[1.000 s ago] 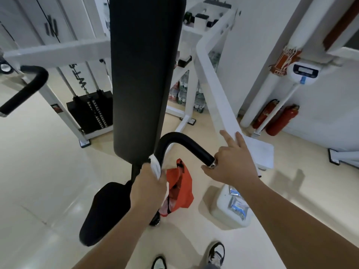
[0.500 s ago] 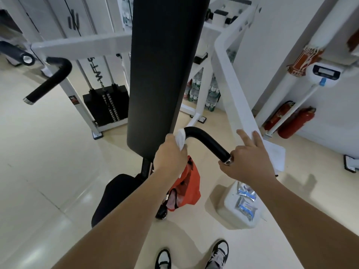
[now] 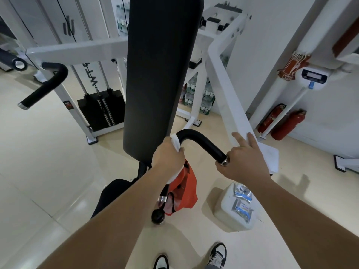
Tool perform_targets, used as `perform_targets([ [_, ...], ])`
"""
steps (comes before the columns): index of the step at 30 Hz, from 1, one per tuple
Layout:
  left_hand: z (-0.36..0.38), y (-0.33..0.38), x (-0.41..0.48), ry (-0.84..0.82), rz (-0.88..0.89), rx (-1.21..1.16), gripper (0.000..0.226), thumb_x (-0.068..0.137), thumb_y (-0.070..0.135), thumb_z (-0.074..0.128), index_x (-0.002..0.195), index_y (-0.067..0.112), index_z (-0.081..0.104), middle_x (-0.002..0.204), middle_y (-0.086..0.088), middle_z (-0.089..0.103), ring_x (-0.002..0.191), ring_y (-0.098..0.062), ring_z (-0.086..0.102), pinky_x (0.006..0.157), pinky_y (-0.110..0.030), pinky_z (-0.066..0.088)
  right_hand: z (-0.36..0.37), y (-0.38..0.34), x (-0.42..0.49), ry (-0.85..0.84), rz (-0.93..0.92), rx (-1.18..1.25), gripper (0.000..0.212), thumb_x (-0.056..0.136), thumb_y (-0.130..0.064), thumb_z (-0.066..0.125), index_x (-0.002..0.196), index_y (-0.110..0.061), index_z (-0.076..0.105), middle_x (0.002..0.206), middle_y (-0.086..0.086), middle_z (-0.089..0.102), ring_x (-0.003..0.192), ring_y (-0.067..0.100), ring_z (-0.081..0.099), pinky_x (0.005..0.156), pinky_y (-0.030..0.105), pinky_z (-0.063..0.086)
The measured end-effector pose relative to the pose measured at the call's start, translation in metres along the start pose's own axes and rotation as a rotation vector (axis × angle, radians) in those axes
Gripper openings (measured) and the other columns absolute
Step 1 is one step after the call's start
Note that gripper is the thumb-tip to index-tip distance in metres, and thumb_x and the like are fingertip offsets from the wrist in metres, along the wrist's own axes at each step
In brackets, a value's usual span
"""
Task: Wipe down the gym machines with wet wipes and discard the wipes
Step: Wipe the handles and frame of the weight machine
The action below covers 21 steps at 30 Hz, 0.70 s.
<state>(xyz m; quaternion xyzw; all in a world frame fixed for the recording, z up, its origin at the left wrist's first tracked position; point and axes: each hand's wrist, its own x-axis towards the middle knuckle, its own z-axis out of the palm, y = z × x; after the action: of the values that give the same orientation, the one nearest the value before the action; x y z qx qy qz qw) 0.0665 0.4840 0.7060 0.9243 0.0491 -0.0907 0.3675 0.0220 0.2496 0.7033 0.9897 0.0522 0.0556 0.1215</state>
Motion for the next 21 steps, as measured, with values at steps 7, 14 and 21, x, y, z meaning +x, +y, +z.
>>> perform_targets([
  [7, 0.012, -0.047, -0.058, -0.020, -0.029, 0.003, 0.037, 0.099, 0.052, 0.054, 0.108, 0.018, 0.043, 0.077, 0.008, 0.055, 0.064, -0.004, 0.059, 0.053, -0.015, 0.042, -0.001, 0.000, 0.000, -0.025, 0.001, -0.019, 0.060, 0.088, -0.065, 0.037, 0.067, -0.027, 0.078, 0.065, -0.012, 0.068, 0.143, 0.015, 0.042, 0.127, 0.050, 0.010],
  [14, -0.001, -0.014, -0.014, -0.033, -0.007, -0.056, 0.035, 0.099, 0.036, 0.059, 0.125, 0.018, 0.044, 0.095, 0.000, 0.066, 0.081, -0.016, 0.068, 0.065, -0.030, 0.055, -0.002, -0.001, 0.003, -0.025, 0.011, -0.008, 0.061, 0.087, -0.065, 0.035, 0.064, -0.027, 0.076, 0.063, -0.012, 0.066, 0.142, 0.016, 0.044, 0.126, 0.051, 0.012],
  [21, 0.004, -0.005, -0.008, 0.059, 0.068, 0.000, 0.039, 0.100, 0.040, 0.058, 0.125, 0.016, 0.041, 0.093, 0.002, 0.062, 0.077, -0.015, 0.061, 0.066, -0.027, 0.051, 0.000, -0.001, 0.000, -0.025, 0.017, -0.025, 0.057, 0.087, -0.067, 0.040, 0.068, -0.028, 0.078, 0.064, -0.011, 0.067, 0.142, 0.016, 0.043, 0.126, 0.050, 0.012],
])
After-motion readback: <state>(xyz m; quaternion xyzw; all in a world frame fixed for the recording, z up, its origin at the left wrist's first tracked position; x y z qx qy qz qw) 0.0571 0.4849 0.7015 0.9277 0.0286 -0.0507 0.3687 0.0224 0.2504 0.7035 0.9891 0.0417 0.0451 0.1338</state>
